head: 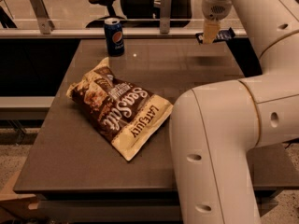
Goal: Move rxbar blueberry near brown chip bag
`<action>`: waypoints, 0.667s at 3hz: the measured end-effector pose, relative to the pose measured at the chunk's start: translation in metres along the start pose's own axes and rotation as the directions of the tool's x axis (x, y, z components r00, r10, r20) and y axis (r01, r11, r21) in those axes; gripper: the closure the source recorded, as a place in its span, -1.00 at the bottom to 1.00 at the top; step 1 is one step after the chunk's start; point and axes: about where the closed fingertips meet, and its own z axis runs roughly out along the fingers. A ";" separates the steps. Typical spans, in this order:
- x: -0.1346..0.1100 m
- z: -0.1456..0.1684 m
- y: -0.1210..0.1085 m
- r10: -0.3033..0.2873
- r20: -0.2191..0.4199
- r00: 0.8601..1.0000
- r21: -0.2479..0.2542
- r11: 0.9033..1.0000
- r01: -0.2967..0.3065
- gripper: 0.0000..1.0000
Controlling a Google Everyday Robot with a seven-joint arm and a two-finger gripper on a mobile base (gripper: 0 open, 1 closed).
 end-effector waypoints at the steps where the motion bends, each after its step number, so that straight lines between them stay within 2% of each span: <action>1: -0.007 -0.019 0.008 -0.012 -0.004 1.000 0.023 1.000 0.012 1.00; 2: -0.016 -0.048 0.019 -0.019 0.027 0.999 0.087 0.996 0.017 1.00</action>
Offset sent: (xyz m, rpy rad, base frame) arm -0.1130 0.0418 -0.0029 0.0047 -0.0706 0.0263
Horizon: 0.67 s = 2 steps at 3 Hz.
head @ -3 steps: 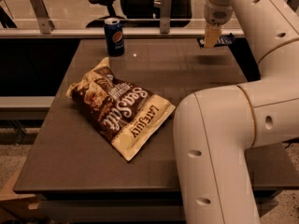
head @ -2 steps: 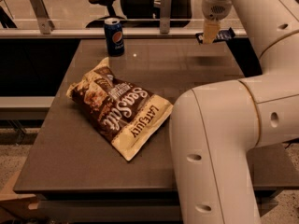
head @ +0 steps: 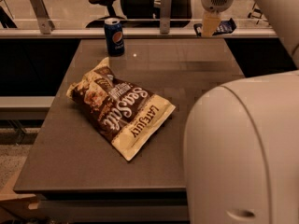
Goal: Move rxbar blueberry near brown chip bag
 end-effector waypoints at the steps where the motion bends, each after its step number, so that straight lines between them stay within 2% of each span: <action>1: -0.005 -0.020 0.022 -0.005 0.047 0.999 0.048 0.999 0.002 1.00; 2: -0.004 -0.012 0.056 -0.021 0.085 0.996 0.036 0.999 0.018 1.00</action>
Offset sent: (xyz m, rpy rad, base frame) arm -0.0952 0.0184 -0.0461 0.1017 -0.0279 0.0867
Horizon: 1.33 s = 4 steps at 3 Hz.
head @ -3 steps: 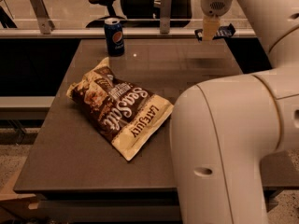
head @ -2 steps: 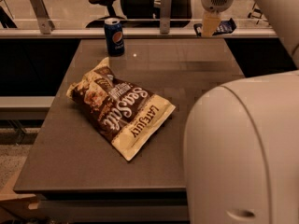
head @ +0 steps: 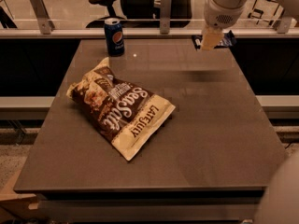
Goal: Move rxbar blueberry near brown chip bag
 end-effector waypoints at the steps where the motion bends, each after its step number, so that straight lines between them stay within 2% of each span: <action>1: 0.002 0.003 0.031 -0.010 0.029 1.000 -0.005 1.000 0.010 1.00; 2: 0.004 -0.005 0.071 0.003 0.034 0.999 0.010 1.000 -0.003 1.00; 4: 0.001 -0.013 0.079 -0.016 0.059 0.998 0.021 1.000 0.015 1.00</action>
Offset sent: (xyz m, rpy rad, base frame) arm -0.0811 0.0059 -0.0328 0.0421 -0.0111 0.0100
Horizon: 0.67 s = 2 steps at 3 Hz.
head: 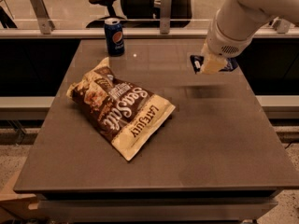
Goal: Move rxbar blueberry near brown chip bag
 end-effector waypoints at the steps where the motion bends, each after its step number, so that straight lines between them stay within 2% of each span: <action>1: -0.009 -0.005 0.011 -0.028 0.019 0.999 0.003 1.000 0.028 1.00; 2: -0.012 -0.006 0.023 -0.018 0.032 0.999 -0.003 1.000 0.018 1.00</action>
Offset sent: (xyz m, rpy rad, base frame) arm -0.0339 0.0196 -0.0096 0.0404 0.0024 0.0254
